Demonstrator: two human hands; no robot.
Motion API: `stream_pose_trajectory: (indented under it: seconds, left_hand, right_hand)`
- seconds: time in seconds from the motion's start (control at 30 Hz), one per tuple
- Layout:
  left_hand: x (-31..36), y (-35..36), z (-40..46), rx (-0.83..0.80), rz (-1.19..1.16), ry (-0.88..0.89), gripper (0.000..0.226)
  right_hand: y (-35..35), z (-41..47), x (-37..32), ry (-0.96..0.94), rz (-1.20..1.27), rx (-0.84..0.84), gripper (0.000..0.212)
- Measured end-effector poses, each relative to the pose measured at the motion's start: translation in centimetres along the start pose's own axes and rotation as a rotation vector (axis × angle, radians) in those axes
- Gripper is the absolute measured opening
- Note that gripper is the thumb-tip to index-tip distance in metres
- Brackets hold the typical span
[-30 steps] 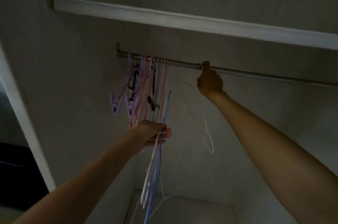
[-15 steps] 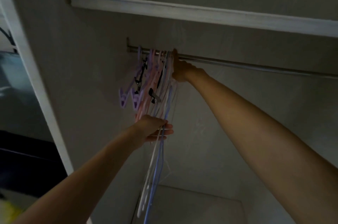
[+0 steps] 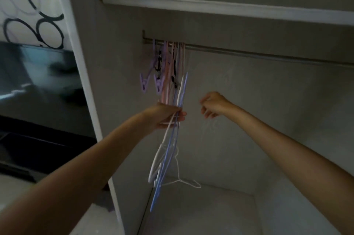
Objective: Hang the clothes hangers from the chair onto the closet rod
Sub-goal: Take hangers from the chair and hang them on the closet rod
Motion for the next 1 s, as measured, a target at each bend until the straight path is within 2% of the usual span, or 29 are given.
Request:
stream_pose_trajectory:
  seconds: [0.2,0.27,0.3,0.37,0.43,0.47,0.57,0.6,0.73,0.87,0.93,1.0]
  left_hand:
    - [-1.7,1.9,-4.7,-0.04,0.102,-0.01,0.018]
    - [-2.7,2.8,-5.9,-0.082,0.153,-0.029,0.018]
    - [-3.3,3.3,-6.3,-0.103,0.177,-0.038,0.019]
    - [-4.2,4.0,-6.9,-0.142,0.194,-0.05,0.019]
    - [-4.9,4.6,-7.4,-0.18,0.206,-0.047,0.018]
    - [-5.1,4.7,-7.5,-0.191,0.209,-0.044,0.018]
    - [-5.8,4.6,-7.5,-0.202,0.204,-0.038,0.016]
    - [-5.8,4.6,-7.4,-0.205,0.213,-0.029,0.016]
    - [-5.9,4.5,-6.5,-0.166,0.205,0.019,0.017]
    - [-6.4,4.5,-4.1,0.024,0.227,0.045,0.024]
    - [-6.8,4.8,-2.2,0.126,0.259,0.04,0.029]
    - [-7.1,5.4,-0.4,0.19,0.281,0.054,0.028]
  right_hand:
    - [8.2,-10.1,8.9,0.287,0.13,-0.447,0.015]
    - [12.3,-13.3,12.8,0.342,0.141,-0.525,0.021]
    - [14.1,-14.5,14.3,0.334,0.113,-0.519,0.033]
    - [16.8,-15.9,16.3,0.282,0.044,-0.465,0.066]
    - [18.4,-16.6,16.8,0.237,0.027,-0.374,0.075]
    - [18.6,-16.8,16.9,0.221,0.011,-0.323,0.069]
    - [17.4,-17.3,17.6,0.205,-0.037,-0.164,0.032]
    - [16.8,-17.4,17.8,0.196,-0.035,-0.124,0.027]
    - [13.8,-17.6,18.2,0.191,-0.097,-0.086,0.03]
    - [11.2,-16.9,17.9,0.241,0.235,0.018,0.035]
    - [9.1,-17.4,17.8,0.299,0.298,0.062,0.034]
    - [6.5,-17.4,19.0,0.296,0.286,0.187,0.038]
Point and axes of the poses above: each hand's wrist, its own z-axis towards the middle knuckle, its own y-axis out of the palm, x = y × z, the point moved 6 cm from there along z, towards the middle knuckle, and after that the axes turned 12 degrees about -y, right-handed, at the moved point
